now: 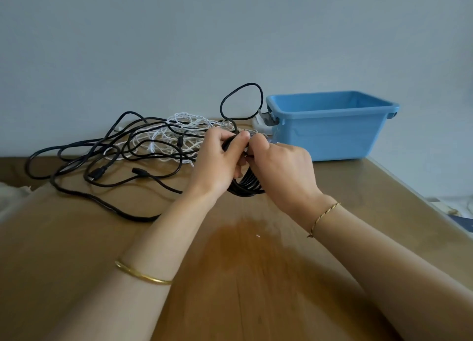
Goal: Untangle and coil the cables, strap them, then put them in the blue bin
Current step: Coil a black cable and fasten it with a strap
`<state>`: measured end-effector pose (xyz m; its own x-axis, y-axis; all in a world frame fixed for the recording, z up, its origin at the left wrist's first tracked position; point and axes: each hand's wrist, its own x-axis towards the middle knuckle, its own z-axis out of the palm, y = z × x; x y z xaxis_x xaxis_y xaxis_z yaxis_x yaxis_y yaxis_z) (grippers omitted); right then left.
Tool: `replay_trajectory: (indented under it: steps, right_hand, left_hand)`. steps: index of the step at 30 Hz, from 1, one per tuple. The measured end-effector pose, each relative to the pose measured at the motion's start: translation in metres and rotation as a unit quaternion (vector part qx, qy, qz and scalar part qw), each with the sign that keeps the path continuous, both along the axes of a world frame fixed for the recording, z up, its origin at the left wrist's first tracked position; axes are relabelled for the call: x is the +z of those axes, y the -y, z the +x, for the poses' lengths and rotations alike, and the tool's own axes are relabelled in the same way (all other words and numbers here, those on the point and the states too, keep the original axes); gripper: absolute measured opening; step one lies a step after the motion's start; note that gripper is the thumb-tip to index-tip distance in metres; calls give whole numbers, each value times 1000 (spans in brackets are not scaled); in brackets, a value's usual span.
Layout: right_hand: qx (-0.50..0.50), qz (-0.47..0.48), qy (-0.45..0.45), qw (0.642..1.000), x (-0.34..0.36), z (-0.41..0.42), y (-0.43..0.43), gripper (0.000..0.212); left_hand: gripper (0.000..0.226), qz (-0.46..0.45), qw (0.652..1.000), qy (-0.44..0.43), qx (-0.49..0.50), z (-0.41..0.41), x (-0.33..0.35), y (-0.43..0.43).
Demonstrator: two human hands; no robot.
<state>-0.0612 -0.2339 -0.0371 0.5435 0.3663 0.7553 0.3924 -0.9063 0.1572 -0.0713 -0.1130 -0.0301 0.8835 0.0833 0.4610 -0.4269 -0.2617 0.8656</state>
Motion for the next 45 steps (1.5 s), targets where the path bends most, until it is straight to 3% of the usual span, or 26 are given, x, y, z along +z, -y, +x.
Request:
replay_trajectory:
  steps: [9, 13, 18, 22, 31, 38, 41, 45]
  right_hand:
    - [-6, 31, 103, 994, 3, -3, 0, 40]
    - [9, 51, 101, 994, 2, -3, 0, 38]
    - [17, 70, 85, 994, 4, -4, 1, 29]
    - [12, 66, 86, 994, 7, -7, 6, 22]
    - [111, 146, 2, 983, 15, -9, 12, 13]
    - [258, 272, -237, 897, 23, -10, 19, 14]
    - [286, 288, -267, 874, 23, -7, 20, 16]
    - [286, 287, -259, 877, 23, -6, 20, 14]
  left_hand:
    - [24, 43, 998, 25, 38, -4, -2, -1]
    - [15, 18, 998, 32, 41, -6, -4, -2]
    - [37, -15, 999, 7, 41, -7, -2, -4]
    - [31, -20, 998, 1, 52, -9, -1, -7]
    - [19, -29, 999, -4, 24, -11, -1, -8]
    - [21, -16, 1000, -1, -22, -10, 0, -11]
    - [20, -4, 999, 0, -34, -11, -1, -13]
    - [16, 7, 999, -11, -48, -12, -2, -13]
